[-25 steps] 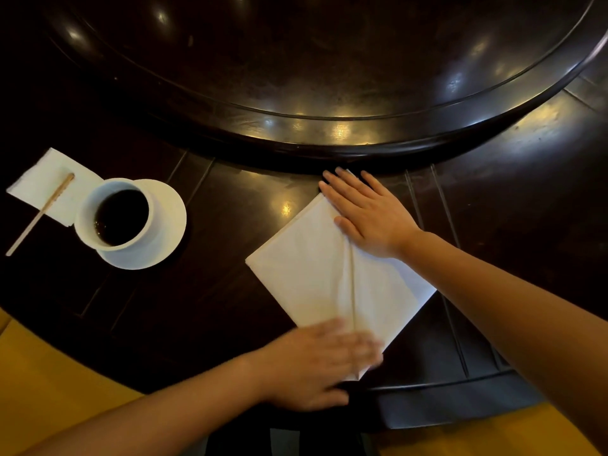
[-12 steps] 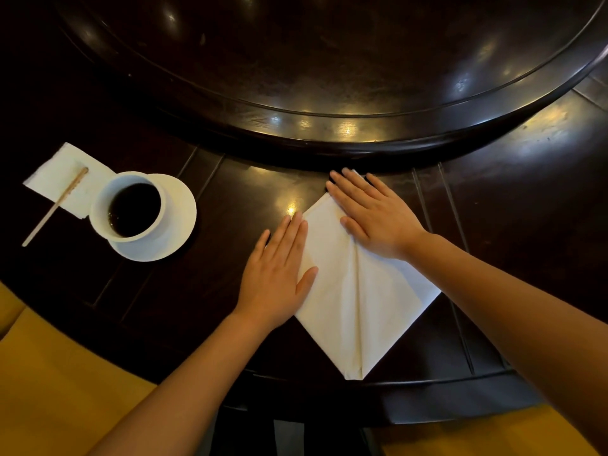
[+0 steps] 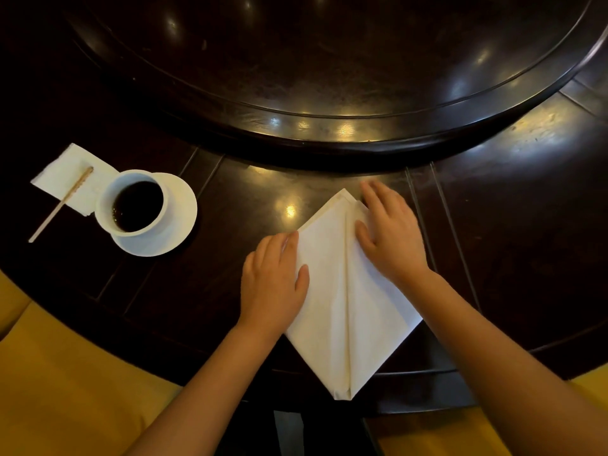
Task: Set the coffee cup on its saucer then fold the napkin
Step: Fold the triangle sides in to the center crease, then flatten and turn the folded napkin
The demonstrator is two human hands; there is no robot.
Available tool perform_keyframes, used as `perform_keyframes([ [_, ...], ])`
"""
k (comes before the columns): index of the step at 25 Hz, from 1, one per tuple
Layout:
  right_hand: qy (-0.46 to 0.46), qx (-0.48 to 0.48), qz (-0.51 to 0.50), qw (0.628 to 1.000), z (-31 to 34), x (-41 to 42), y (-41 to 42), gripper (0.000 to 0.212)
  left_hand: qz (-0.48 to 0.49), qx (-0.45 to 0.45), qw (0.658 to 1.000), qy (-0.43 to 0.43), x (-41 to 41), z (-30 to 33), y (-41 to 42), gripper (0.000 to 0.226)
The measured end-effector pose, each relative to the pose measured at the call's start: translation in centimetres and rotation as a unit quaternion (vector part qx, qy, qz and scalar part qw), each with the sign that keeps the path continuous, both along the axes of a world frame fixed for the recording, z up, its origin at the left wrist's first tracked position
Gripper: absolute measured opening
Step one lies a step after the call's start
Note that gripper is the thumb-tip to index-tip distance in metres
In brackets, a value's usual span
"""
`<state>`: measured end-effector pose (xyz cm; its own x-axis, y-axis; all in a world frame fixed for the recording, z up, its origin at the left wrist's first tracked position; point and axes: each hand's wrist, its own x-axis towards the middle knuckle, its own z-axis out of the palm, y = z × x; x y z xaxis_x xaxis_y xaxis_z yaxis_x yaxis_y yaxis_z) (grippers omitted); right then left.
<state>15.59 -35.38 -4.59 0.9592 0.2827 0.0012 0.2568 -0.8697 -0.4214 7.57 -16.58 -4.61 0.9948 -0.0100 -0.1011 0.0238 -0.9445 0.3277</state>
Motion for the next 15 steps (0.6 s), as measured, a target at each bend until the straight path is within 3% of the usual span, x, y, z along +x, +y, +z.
perform_keyframes([
  [3, 0.018, -0.043, -0.11, 0.993, 0.7, -1.7, -1.1, 0.043, 0.025, 0.04, 0.999, 0.012, 2.3, 1.2, -1.0, 0.038],
  [9, 0.112, -0.024, -0.16, 0.98, 1.5, -1.7, -1.0, 0.019, 0.096, -0.045, 0.993, 0.058, 4.4, 1.7, -1.4, 0.028],
  [15, 0.167, -0.003, -0.14, 0.976, 1.4, -1.0, -1.4, 0.01, 0.083, -0.074, 0.99, 0.086, 5.1, 2.2, -1.3, 0.005],
])
